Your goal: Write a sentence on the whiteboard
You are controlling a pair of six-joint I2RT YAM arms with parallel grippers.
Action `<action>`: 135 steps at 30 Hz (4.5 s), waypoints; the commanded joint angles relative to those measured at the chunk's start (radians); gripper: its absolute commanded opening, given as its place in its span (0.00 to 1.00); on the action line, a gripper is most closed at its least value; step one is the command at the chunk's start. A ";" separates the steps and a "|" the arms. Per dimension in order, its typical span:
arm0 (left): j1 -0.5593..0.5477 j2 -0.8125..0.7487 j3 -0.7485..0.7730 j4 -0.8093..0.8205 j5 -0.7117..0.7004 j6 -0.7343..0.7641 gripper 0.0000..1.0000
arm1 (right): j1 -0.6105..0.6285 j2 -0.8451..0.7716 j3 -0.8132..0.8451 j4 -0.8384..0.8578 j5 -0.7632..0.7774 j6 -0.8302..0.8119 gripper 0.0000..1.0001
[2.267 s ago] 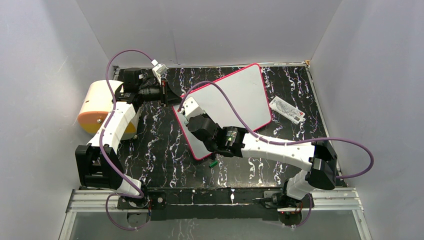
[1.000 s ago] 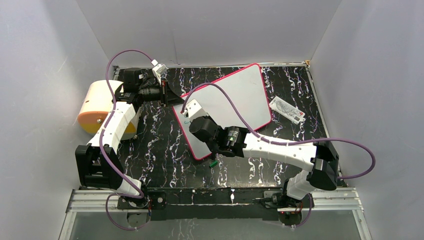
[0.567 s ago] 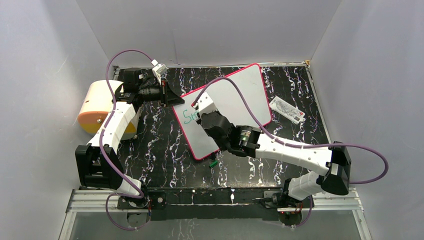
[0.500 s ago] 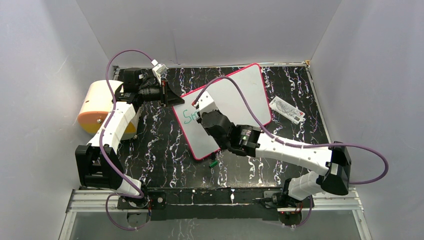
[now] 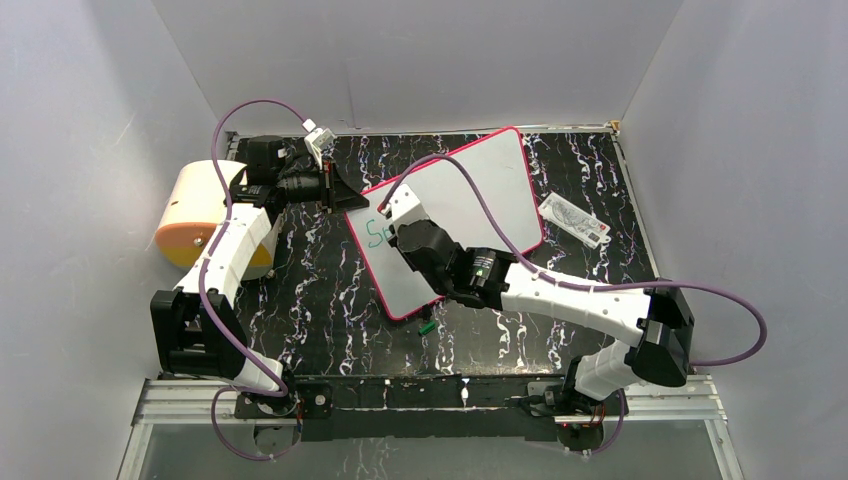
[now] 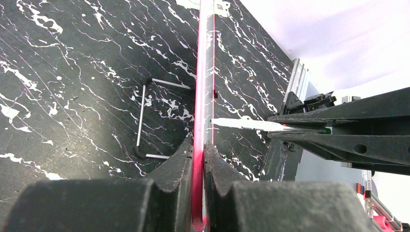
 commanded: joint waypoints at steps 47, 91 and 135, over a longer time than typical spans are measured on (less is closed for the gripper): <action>-0.011 -0.007 -0.036 -0.047 -0.064 0.040 0.00 | -0.024 -0.044 0.024 0.000 -0.045 0.004 0.00; -0.011 -0.005 -0.036 -0.047 -0.062 0.041 0.00 | -0.034 0.028 0.061 -0.098 -0.074 0.030 0.00; -0.011 -0.004 -0.036 -0.046 -0.062 0.041 0.00 | -0.046 -0.008 0.059 0.101 -0.027 -0.069 0.00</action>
